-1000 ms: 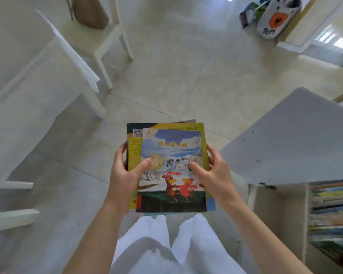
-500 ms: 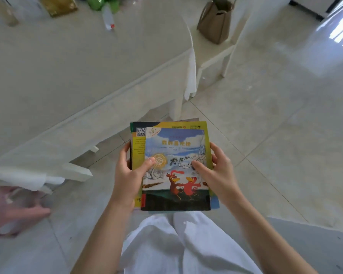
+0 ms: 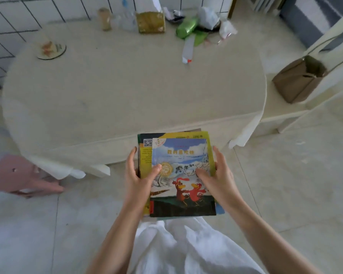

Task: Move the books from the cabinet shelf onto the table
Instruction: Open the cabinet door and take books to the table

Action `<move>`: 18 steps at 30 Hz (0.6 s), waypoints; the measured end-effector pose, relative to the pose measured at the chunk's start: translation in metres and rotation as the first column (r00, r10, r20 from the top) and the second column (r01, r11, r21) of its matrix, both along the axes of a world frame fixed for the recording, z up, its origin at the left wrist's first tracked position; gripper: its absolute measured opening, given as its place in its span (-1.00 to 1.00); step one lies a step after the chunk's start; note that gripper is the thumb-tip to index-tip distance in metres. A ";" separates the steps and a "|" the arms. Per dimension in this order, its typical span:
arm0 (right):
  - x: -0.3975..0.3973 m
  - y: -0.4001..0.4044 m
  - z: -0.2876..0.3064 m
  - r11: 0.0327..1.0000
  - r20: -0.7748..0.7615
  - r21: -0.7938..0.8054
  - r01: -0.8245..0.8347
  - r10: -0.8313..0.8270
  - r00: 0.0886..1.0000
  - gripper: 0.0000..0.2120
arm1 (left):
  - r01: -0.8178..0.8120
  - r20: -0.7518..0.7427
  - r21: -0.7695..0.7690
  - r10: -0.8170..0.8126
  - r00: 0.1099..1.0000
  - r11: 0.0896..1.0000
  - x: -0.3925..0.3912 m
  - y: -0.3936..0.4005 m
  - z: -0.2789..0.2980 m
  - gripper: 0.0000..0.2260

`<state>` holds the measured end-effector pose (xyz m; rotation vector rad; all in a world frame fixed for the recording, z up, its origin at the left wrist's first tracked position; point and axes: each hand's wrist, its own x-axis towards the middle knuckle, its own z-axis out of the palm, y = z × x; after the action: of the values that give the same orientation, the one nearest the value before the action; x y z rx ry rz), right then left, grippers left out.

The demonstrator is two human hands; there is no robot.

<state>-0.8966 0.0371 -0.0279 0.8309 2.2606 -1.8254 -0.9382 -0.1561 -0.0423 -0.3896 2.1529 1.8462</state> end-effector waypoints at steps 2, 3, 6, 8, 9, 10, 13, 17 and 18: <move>-0.030 0.005 0.002 0.994 -0.002 0.055 -0.095 0.095 0.995 -0.26 | -0.032 -0.010 0.003 0.032 0.999 0.999 -0.018 0.001 -0.003 -0.33; -0.043 0.005 0.004 0.988 -0.005 0.070 -0.140 0.141 0.990 -0.29 | -0.040 -0.008 0.002 0.040 0.999 0.999 -0.027 0.001 -0.003 -0.33; -0.079 0.002 0.003 0.971 0.003 0.052 -0.233 0.233 0.973 -0.40 | -0.096 -0.008 0.012 0.096 0.995 0.995 -0.053 -0.006 -0.008 -0.36; -0.103 -0.004 -0.001 0.965 0.016 0.038 -0.260 0.260 0.966 -0.44 | -0.128 -0.016 0.023 0.129 0.992 0.991 -0.071 -0.012 -0.011 -0.36; -0.114 -0.007 -0.002 0.963 0.020 0.031 -0.267 0.267 0.964 -0.44 | -0.133 -0.013 0.034 0.134 0.991 0.991 -0.080 -0.016 -0.013 -0.36; -0.128 -0.013 -0.005 0.960 0.020 0.031 -0.278 0.277 0.961 -0.45 | -0.139 -0.013 0.048 0.140 0.990 0.989 -0.091 -0.022 -0.016 -0.36; -0.165 -0.029 -0.013 0.950 0.018 0.036 -0.312 0.311 0.950 -0.45 | -0.156 0.000 0.064 0.156 0.988 0.986 -0.126 -0.042 -0.026 -0.36; -0.222 -0.062 -0.021 0.948 0.025 0.050 -0.314 0.313 0.949 -0.43 | -0.134 0.000 0.077 0.135 0.991 0.988 -0.186 -0.078 -0.031 -0.36; -0.238 -0.071 -0.020 0.959 0.043 0.020 -0.283 0.282 0.959 -0.38 | -0.118 -0.006 0.063 0.119 0.993 0.991 -0.203 -0.088 -0.030 -0.35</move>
<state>-1.1346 -0.0340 -0.0483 0.5094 2.2460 -1.6401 -1.1408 -0.2443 -0.0718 -0.5061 2.1141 1.9774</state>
